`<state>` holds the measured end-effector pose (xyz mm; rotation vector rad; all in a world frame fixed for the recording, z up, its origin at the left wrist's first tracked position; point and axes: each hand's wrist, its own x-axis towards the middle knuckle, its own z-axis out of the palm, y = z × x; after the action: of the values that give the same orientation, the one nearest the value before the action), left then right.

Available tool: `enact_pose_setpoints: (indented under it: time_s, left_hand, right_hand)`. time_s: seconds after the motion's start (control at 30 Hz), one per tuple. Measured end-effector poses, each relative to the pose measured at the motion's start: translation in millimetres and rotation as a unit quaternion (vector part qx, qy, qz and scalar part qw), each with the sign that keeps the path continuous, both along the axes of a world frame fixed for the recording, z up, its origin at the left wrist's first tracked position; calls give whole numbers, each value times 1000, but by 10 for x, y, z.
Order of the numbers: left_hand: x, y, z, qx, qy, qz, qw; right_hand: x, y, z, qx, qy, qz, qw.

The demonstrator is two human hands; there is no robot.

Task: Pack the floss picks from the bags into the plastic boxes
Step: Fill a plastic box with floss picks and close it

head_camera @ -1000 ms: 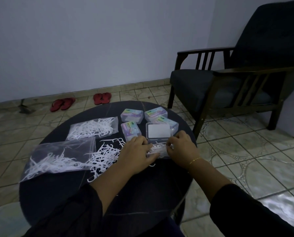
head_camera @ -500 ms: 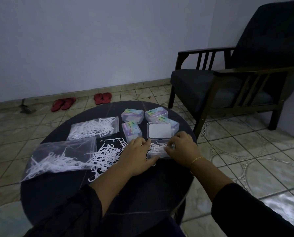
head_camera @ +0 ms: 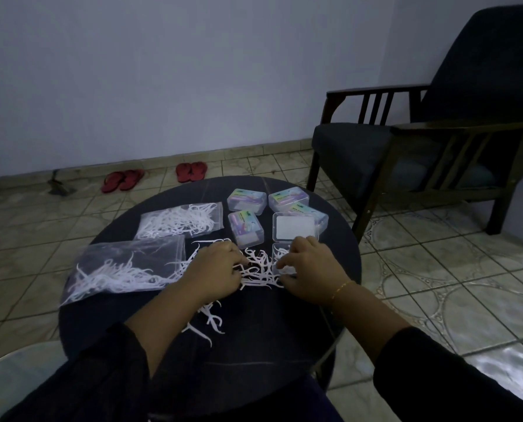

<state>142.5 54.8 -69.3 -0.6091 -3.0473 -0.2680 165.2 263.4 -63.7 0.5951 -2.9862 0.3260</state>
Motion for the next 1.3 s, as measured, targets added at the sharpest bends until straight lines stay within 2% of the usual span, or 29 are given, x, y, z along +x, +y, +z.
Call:
enact_pose_setpoints:
  time_s: [0.17,0.37,0.47,0.67,0.93,1.3]
  left_hand:
    - [70,-119,29,-72,-30,-13,997]
    - [114,-70,-20,-119,-30,-11,992]
    - [114,-73,-30,-118,-28,2,993]
    - [119,-94,20,-45,-2,21,999]
    - [80,-171,-58,-113,18,25,993]
    - [77,-181,-1,-103,35,-12,994]
  right_hand:
    - [58,-239,-28,66,33,43,996]
    - [42,-460,-143,124,17,18,992]
    - [37,-487,-162,128,13,17,992]
    - [27,-477,-104,115,12,10,993]
    - [41,-551,-109,116,2,3,993]
    - [66,-563,-44,150,-19,-8,988]
